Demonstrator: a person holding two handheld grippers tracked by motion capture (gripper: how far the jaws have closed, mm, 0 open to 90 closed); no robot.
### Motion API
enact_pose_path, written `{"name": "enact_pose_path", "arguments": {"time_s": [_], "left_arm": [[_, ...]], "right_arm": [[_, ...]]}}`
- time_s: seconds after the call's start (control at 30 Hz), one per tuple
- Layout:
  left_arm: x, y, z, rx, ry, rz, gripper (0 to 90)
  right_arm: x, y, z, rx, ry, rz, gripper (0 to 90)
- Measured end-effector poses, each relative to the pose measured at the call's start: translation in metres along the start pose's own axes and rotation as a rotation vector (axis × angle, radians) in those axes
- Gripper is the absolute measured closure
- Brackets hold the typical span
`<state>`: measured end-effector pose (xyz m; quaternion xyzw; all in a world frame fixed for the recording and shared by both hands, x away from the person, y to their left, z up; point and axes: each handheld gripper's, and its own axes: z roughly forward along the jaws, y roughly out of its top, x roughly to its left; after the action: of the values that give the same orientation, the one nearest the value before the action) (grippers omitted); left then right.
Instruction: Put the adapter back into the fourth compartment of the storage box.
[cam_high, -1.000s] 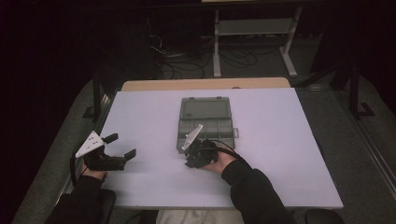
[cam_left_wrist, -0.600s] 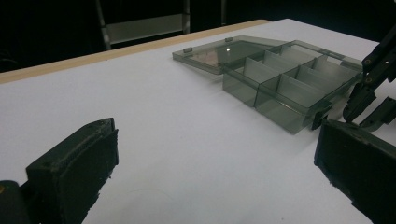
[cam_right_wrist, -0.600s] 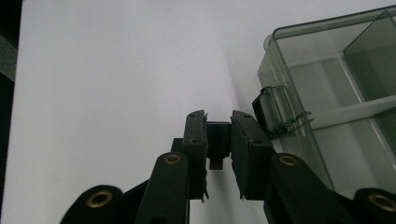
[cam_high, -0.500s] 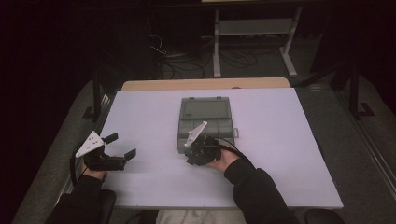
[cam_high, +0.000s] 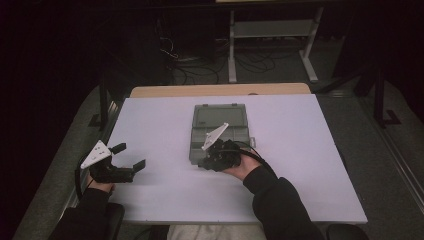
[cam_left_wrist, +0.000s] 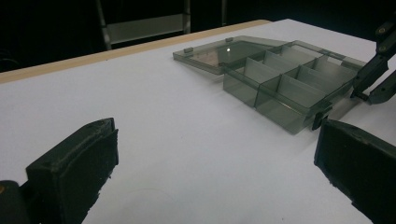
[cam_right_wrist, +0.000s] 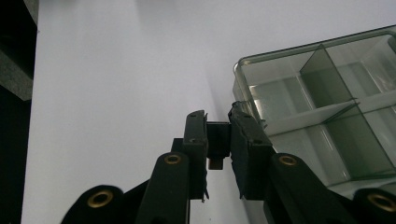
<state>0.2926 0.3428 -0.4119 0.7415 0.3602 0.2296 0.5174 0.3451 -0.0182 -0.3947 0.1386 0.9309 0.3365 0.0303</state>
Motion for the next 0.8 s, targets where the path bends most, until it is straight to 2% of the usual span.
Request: {"name": "enact_pose_path", "arguments": {"time_s": [0.27, 0.33, 0.8], "left_arm": [[0.0, 0.0, 0.0, -0.001, 0.0, -0.001, 0.0], [0.0, 0.0, 0.0, -0.001, 0.0, -0.001, 0.0], [0.0, 0.0, 0.0, 0.001, 0.002, 0.0, 0.0]], "right_arm": [[-0.005, 0.001, -0.012, -0.007, -0.024, 0.008, 75.6], [-0.008, 0.001, -0.018, -0.03, -0.022, 0.012, 75.6], [-0.017, 0.0, -0.036, -0.037, -0.061, 0.023, 75.6]]}}
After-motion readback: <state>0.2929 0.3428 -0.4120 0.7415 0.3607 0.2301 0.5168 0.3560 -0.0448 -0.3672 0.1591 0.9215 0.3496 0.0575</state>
